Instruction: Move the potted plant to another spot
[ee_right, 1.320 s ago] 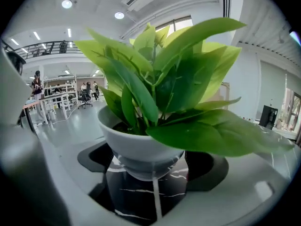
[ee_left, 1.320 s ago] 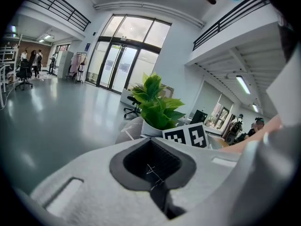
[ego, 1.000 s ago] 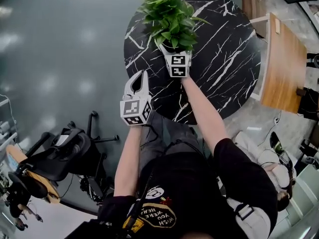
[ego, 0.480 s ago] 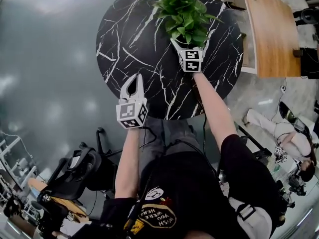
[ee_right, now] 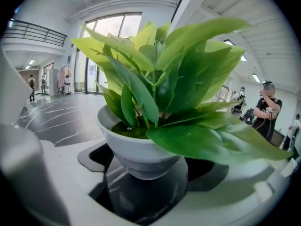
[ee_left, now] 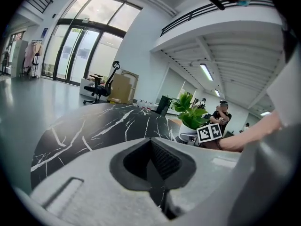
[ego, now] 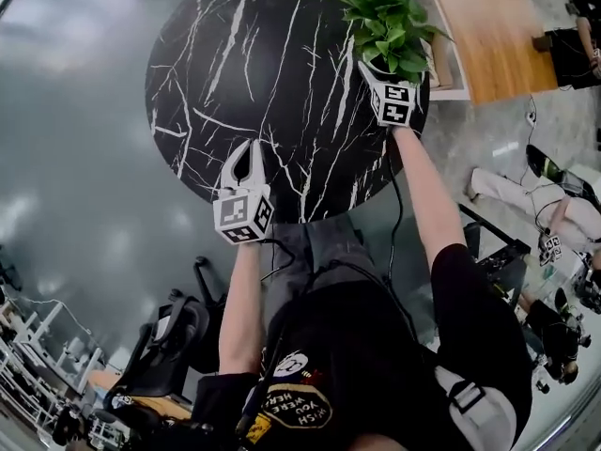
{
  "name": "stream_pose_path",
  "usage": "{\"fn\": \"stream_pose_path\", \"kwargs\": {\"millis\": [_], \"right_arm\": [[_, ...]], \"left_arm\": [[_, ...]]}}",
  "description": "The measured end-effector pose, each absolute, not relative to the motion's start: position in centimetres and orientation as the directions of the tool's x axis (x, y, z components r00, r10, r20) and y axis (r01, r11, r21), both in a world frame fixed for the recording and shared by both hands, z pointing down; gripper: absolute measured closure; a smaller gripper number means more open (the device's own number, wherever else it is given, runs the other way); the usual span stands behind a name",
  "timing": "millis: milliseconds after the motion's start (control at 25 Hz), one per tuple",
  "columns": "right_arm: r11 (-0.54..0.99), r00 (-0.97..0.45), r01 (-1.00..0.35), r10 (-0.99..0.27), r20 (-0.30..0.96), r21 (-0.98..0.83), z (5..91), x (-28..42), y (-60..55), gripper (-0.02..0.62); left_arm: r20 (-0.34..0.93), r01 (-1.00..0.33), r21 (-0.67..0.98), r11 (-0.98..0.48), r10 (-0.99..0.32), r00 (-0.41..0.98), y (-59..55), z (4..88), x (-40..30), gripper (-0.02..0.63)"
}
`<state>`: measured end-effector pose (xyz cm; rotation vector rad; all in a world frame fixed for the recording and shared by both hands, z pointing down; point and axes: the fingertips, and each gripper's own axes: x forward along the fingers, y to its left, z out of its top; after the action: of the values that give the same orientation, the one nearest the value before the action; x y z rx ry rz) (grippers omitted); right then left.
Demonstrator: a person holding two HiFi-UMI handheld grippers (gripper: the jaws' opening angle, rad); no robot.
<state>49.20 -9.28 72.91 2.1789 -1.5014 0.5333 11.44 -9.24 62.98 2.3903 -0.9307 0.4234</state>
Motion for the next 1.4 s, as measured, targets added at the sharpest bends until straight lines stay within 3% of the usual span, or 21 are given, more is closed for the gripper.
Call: {"fn": "stream_pose_path", "kwargs": {"millis": [280,560,760,1000,1400], "right_arm": [[-0.491,0.468,-0.863,-0.688,0.554,0.12,72.7,54.7,-2.5,0.118],[-0.401,0.393,-0.909,-0.741,0.545,0.112,72.8,50.4,-5.4,0.118],[-0.239,0.249,-0.967,-0.801,0.544,0.092,73.3,41.9,-10.6,0.118],[-0.009,0.027,-0.999,-0.849,0.528,0.037,73.7,26.7,-16.6,0.12],[0.352,-0.282,-0.935,-0.796,0.535,0.032,74.2,4.6,-21.3,0.12]], "left_arm": [[0.461,-0.686,0.373,-0.625,-0.516,0.722,-8.4,63.0,11.6,0.603],[0.462,-0.72,0.362,-0.592,-0.556,0.69,-9.3,62.9,9.0,0.602],[0.463,-0.764,0.361,-0.535,-0.608,0.645,-9.8,62.8,5.5,0.603],[0.466,-0.831,0.358,-0.425,-0.691,0.553,-9.5,62.7,-0.2,0.603],[0.467,-0.914,0.355,-0.196,-0.81,0.355,-7.9,62.5,-11.9,0.603]]}}
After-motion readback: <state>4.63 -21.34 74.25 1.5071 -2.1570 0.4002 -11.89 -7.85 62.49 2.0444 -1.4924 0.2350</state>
